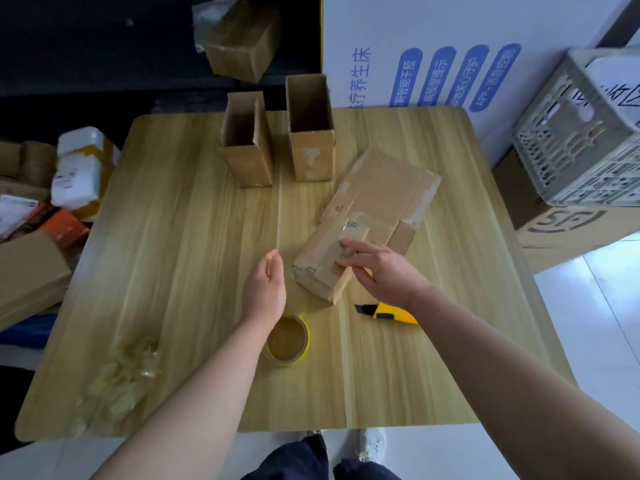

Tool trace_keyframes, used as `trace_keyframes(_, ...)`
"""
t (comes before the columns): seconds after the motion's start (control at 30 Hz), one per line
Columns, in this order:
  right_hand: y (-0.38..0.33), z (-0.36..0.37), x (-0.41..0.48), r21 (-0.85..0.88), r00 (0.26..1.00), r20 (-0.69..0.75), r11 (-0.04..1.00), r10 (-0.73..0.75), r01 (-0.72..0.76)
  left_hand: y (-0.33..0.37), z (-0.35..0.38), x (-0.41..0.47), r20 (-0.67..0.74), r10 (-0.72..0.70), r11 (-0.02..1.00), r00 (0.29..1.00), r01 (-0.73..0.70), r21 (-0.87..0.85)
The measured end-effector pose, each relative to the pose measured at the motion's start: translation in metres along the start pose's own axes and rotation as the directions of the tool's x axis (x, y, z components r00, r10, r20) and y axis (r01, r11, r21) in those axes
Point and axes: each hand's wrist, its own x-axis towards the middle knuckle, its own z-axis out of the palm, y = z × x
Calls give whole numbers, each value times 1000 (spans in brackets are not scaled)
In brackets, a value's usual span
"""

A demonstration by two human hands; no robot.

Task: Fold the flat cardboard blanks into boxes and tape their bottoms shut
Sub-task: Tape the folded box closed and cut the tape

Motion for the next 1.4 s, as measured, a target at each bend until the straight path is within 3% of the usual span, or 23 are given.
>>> trace_keyframes(0.1, -4, -4, 12, 22, 998, 29, 998, 59, -60, 7, -3, 11, 112, 26, 1000, 993, -27, 10)
trace_keyframes(0.23, -14, -1, 20, 108, 992, 46, 987, 114, -119, -1, 1, 17, 14, 6, 1000, 1000, -6, 12)
trace_keyframes(0.3, -19, 4, 20, 194, 977, -2, 958, 215, -211, -3, 3, 20, 11, -15, 1000, 1000, 15, 12)
trace_keyframes(0.4, -29, 13, 13, 258, 879, -148, 876, 454, -409, -1, 1, 22, 19, -63, 998, 998, 63, 5)
trace_keyframes(0.47, -34, 16, 10, 339, 816, -160, 807, 556, -484, 2, 0, 25, 15, -95, 995, 995, 95, -22)
trace_keyframes(0.63, -40, 25, 11, 470, 784, -112, 727, 611, -500, 10, -4, 32, 56, -123, 991, 991, 119, 60)
trace_keyframes(0.73, -38, 24, 12, 517, 757, -62, 669, 651, -534, 19, -11, 34, 107, -37, 980, 994, 15, 199)
trace_keyframes(0.87, -36, 19, 14, 457, 820, -102, 758, 564, -464, 28, -15, 35, 169, 213, 950, 962, -244, 194)
trace_keyframes(0.97, -35, 12, 18, 353, 888, -77, 845, 454, -401, 29, -18, 41, 326, 328, 870, 887, -418, 261)
trace_keyframes(1.13, -31, -1, 24, 279, 934, 23, 895, 355, -347, 33, -26, 49, 477, 260, 886, 840, -404, 227)
trace_keyframes(1.4, -26, 0, 32, 192, 953, 89, 934, 288, -300, 29, -15, 49, 439, 293, 869, 849, -429, 249)
